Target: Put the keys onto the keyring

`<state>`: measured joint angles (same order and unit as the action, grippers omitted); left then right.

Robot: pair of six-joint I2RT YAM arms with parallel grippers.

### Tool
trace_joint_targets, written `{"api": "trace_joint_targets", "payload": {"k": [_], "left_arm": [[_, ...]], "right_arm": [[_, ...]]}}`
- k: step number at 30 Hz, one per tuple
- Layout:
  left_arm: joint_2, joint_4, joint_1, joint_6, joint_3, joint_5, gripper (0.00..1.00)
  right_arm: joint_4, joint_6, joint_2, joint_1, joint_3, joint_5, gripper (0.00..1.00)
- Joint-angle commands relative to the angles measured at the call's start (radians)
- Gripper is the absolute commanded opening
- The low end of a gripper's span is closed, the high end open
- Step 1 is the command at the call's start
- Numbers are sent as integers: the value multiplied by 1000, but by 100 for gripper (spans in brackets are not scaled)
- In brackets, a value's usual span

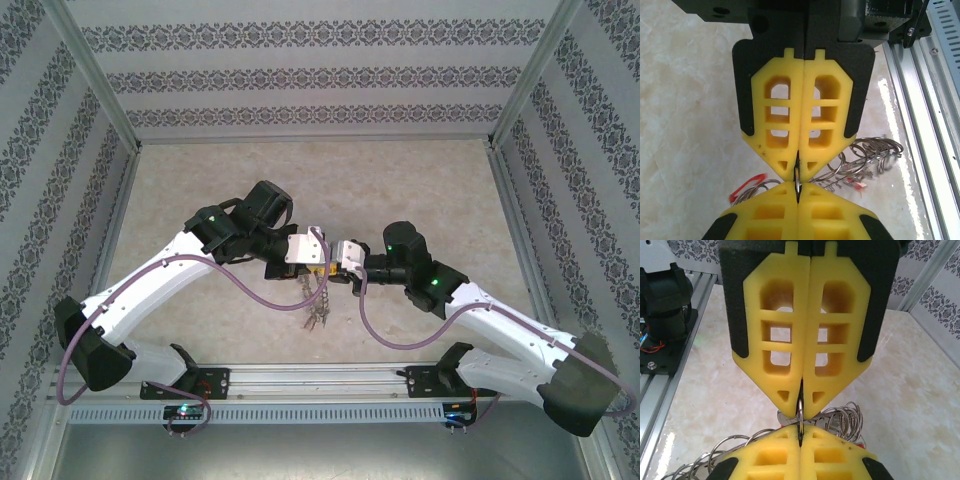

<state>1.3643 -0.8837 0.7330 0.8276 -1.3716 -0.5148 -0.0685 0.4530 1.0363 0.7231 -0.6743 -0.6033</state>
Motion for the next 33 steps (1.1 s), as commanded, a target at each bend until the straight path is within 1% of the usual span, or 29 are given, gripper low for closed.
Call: {"api": "trace_joint_targets", "payload": {"k": [1, 3, 6, 7, 8, 12, 20, 23, 26, 28, 30, 32, 33], "left_arm": [[-22, 46, 11, 11, -8, -50, 4], [-36, 60, 11, -5, 6, -33, 9], [-82, 110, 8, -12, 65, -5, 23], [-99, 136, 8, -18, 88, 8, 27], [-116, 159, 8, -19, 113, 21, 28], [-156, 225, 8, -29, 178, 82, 28], [-163, 305, 6, -57, 207, 47, 28], [-158, 318, 6, -61, 215, 35, 26], [-163, 309, 6, -48, 216, 32, 18], [-163, 299, 6, -34, 214, 36, 8], [-162, 281, 6, -30, 198, 38, 0], [-164, 265, 6, -31, 183, 30, 0], [-166, 256, 6, -27, 176, 27, 0]], "right_arm": [[-94, -28, -5, 12, 28, -26, 0], [-135, -51, -14, 11, 40, -26, 0], [-180, -74, -33, 6, 61, -27, 0], [-196, -80, -38, 3, 69, -27, 0], [-215, -88, -42, -2, 77, -27, 0], [-233, -111, -51, -10, 81, -39, 0], [-288, -149, -74, -13, 100, -33, 0], [-316, -167, -75, -12, 111, -18, 0], [-324, -181, -79, -7, 114, -14, 0], [-322, -176, -79, -2, 117, -13, 0], [-302, -164, -71, 4, 108, -3, 0], [-249, -149, -56, 13, 85, 6, 0], [-222, -134, -44, 20, 75, 16, 7]]}}
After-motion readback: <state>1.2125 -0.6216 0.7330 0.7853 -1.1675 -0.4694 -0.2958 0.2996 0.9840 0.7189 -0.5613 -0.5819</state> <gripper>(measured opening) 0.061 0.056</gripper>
